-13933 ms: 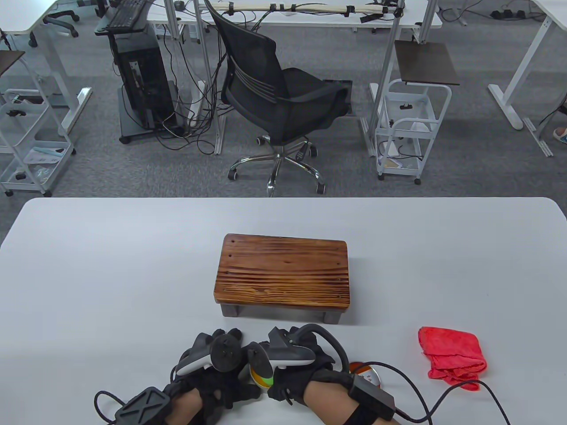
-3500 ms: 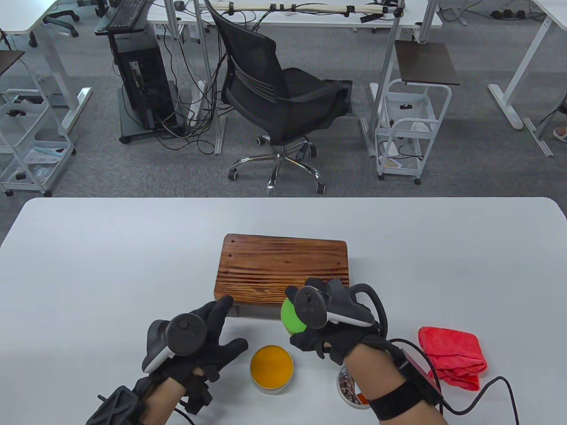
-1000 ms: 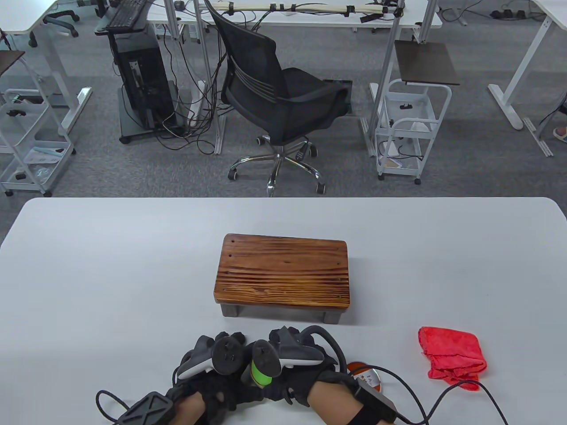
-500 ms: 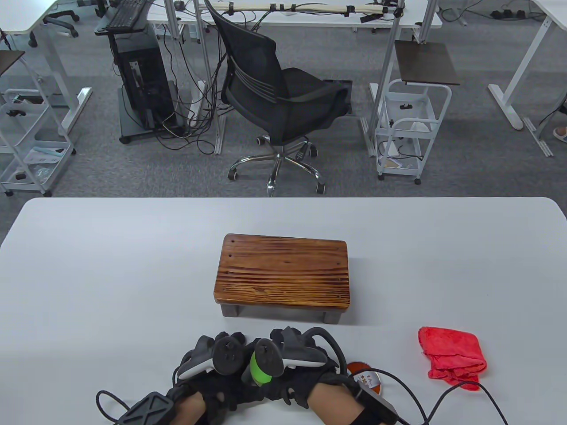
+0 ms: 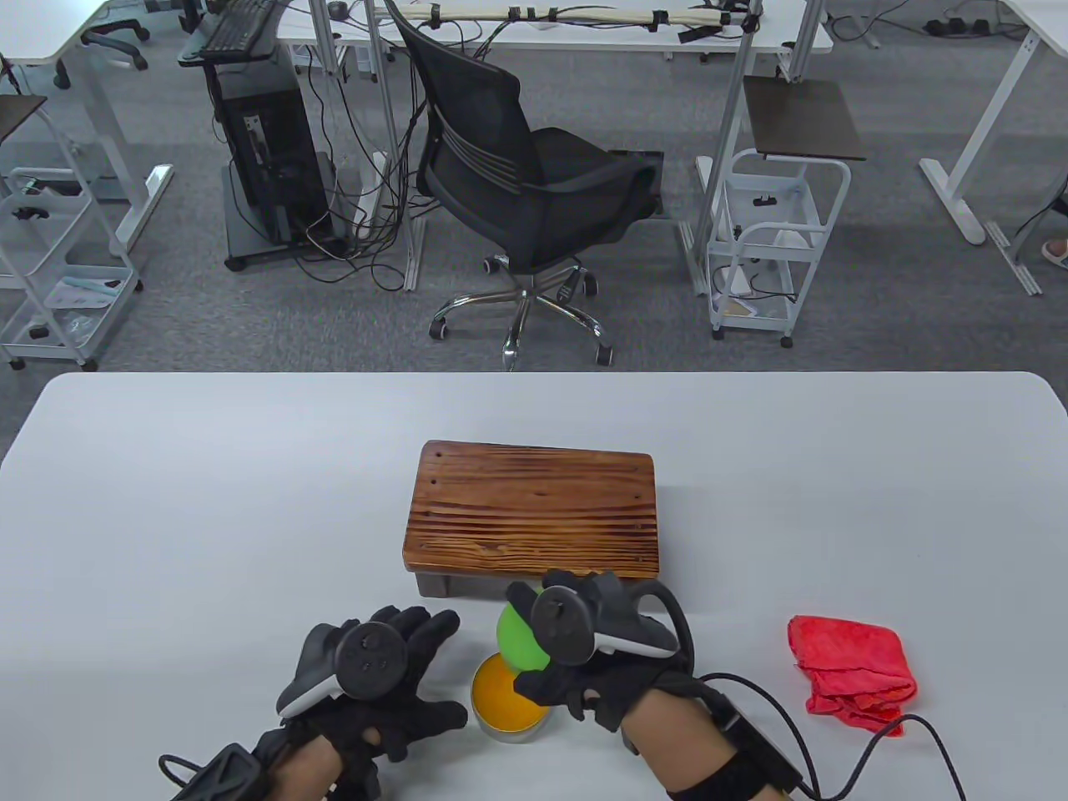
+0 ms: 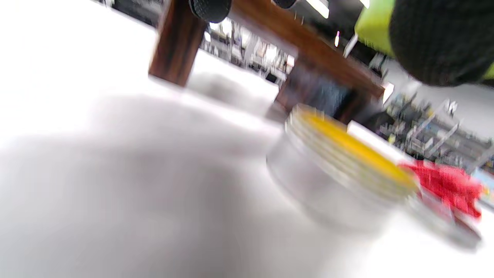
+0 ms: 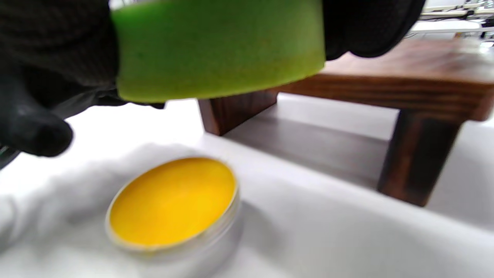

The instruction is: Dip and apply wood wax on stool

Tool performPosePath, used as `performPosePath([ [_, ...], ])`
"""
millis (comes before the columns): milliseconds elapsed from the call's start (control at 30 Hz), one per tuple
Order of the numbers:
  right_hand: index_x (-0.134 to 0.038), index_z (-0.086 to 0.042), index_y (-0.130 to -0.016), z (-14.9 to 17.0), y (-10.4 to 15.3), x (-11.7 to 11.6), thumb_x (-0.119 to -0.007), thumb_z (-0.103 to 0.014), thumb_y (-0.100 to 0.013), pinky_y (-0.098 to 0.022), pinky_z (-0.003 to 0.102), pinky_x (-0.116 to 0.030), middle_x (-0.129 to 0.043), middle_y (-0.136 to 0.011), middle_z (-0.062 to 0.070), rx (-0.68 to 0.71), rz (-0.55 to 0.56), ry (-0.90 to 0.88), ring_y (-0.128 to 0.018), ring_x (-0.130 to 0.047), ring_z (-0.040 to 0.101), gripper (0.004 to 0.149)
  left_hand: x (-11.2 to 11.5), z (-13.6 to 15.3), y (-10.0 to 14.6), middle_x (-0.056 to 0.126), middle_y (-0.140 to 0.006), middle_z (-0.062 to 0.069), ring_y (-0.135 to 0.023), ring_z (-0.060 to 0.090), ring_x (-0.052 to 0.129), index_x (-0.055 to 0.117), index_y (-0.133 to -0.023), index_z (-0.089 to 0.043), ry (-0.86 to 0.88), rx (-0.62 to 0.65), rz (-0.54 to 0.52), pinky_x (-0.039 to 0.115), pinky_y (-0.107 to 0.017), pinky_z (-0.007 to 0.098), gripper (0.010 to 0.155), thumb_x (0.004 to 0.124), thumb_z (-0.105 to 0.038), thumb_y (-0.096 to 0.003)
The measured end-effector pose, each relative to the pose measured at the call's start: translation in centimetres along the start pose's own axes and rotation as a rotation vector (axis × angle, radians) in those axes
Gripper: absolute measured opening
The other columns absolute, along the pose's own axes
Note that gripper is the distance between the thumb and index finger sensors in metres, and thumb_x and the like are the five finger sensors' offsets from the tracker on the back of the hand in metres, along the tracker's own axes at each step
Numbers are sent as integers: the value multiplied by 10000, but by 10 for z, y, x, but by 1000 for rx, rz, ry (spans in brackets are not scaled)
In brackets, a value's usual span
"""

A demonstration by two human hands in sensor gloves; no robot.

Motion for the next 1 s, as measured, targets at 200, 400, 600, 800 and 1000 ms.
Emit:
performPosePath([
  [200,-426,-259,-1187,66,-12,40,-843,-727,-413,-622,665,-697,-430,-1158,173,-145,67,-77,-913,-680,491,996,-36,25,-22,222,-1222,245,-1042,599,214,178,-1175,-341,129,-73,-147,216,-628,866,1096,801,-784,-390],
  [400,-417,-267,-1184,140,-38,51,-856,-707,-411,-632,674,-675,-404,-1162,169,-345,56,-147,-928,-649,498,992,-46,52,-61,218,-1216,246,-1042,594,216,161,-1168,-351,180,-164,-211,222,-630,862,1075,772,-791,-401],
  [600,-403,-273,-1185,182,-61,42,-865,-688,-417,-646,685,-647,-381,-1167,166,-500,23,-160,-940,-619,503,988,-37,73,-89,259,-1206,253,-1036,587,262,158,-1168,-352,229,-250,-198,242,-633,858,1049,732,-801,-414],
  [800,-400,-279,-1184,204,-81,28,-869,-680,-419,-653,684,-636,-358,-1173,161,-602,-22,-167,-941,-605,505,983,-30,78,-100,292,-1208,236,-1035,583,280,174,-1174,-319,242,-256,-193,257,-638,855,1051,720,-805,-419],
  [1000,-418,-287,-1184,209,-95,30,-884,-660,-426,-662,691,-616,-358,-1172,156,-630,-42,-180,-939,-590,511,964,-28,77,-99,350,-1215,192,-1043,576,300,182,-1176,-304,232,-239,-202,267,-643,856,1057,718,-809,-418],
])
Point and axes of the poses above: the tracker on the back of each hand, its own z axis roughly to the little-finger side, its own y axis roughly from the fingertips to the wrist, x = y × z, the point moved 5 cm from there along -y, roughly from the wrist to the fingertips
